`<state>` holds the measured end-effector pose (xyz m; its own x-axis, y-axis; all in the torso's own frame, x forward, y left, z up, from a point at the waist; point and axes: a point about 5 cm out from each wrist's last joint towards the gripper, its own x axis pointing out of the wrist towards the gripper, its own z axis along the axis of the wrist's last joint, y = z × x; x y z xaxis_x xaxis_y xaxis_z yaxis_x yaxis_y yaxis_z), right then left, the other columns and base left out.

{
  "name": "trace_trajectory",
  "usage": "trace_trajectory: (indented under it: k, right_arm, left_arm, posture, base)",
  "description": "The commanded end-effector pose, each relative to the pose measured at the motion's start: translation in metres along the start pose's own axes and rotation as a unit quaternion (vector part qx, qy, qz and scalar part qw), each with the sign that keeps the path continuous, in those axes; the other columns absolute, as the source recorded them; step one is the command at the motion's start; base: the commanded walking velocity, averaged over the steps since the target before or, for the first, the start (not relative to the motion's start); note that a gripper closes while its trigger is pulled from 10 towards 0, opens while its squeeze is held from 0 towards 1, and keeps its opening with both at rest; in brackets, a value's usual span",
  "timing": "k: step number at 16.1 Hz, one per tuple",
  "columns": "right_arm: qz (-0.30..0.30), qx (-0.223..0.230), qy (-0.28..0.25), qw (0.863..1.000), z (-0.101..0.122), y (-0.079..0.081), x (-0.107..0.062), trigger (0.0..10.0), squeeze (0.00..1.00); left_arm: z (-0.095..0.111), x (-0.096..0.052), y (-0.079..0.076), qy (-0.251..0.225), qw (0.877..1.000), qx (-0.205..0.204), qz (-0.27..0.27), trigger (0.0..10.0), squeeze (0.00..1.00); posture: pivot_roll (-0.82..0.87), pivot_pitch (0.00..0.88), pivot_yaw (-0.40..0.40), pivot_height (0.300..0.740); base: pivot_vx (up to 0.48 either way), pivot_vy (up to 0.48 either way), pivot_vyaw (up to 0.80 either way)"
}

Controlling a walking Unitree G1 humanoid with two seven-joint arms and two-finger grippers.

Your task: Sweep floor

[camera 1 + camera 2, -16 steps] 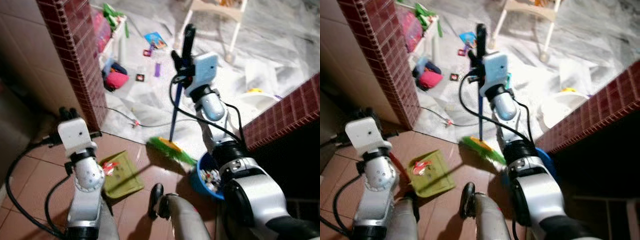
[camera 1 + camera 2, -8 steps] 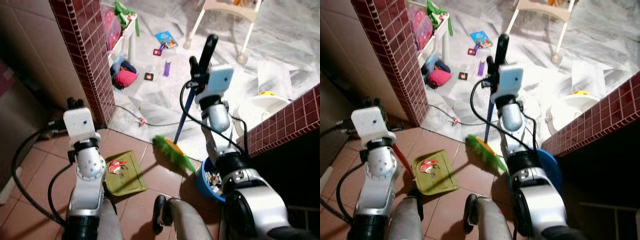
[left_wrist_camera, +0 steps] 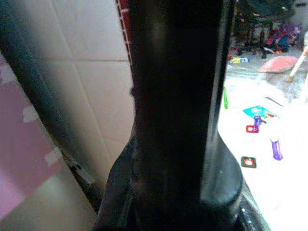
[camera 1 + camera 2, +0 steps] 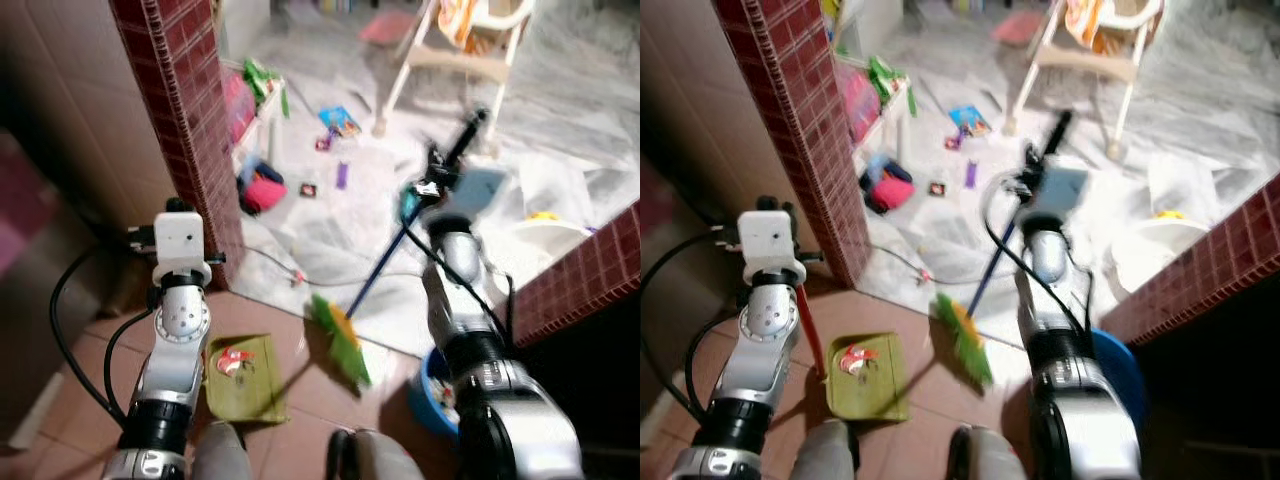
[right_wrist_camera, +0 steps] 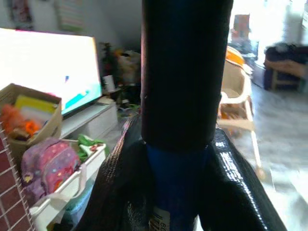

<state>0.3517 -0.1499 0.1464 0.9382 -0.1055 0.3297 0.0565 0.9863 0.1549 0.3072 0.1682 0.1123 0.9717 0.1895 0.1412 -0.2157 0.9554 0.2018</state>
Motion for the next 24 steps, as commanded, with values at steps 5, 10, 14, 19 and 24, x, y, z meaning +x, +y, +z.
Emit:
trace_trajectory:
  k: [5, 10, 14, 19, 24]
  right_arm:
    - [-0.011, 0.005, 0.030, 0.999, -0.022, -0.016, -0.044, 10.0, 0.00]
    - [0.005, 0.000, 0.031, 1.000, -0.022, -0.004, -0.043, 10.0, 0.00]
    - [0.054, -0.013, 0.034, 0.998, -0.020, 0.007, -0.043, 10.0, 0.00]
    - [0.082, -0.040, 0.020, 0.996, -0.009, 0.009, -0.032, 10.0, 0.00]
    - [0.081, -0.037, 0.022, 0.996, -0.006, 0.009, -0.030, 10.0, 0.00]
  left_arm:
    - [0.005, 0.015, -0.005, -0.028, 0.997, 0.047, -0.058, 10.0, 0.00]
    - [-0.003, 0.016, -0.010, -0.019, 0.995, 0.058, -0.084, 10.0, 0.00]
    - [-0.006, 0.012, -0.001, -0.013, 1.000, 0.014, -0.023, 10.0, 0.00]
    - [-0.008, -0.001, 0.004, -0.025, 1.000, 0.000, 0.000, 10.0, 0.00]
    - [-0.011, -0.004, 0.003, -0.023, 1.000, 0.002, -0.002, 10.0, 0.00]
  posture:
    - [-0.01, 0.000, 0.061, 0.740]
    - [0.00, 0.000, 0.068, 0.740]
    - [-0.01, 0.000, 0.020, 0.740]
    - [-0.01, 0.000, -0.008, 0.740]
    - [-0.02, 0.000, -0.015, 0.740]
  base:
    - [0.000, 0.000, 0.00]
    - [0.000, 0.000, 0.00]
    - [0.000, 0.000, 0.00]
    - [0.225, 0.000, 0.10]
    - [0.450, 0.000, 0.10]
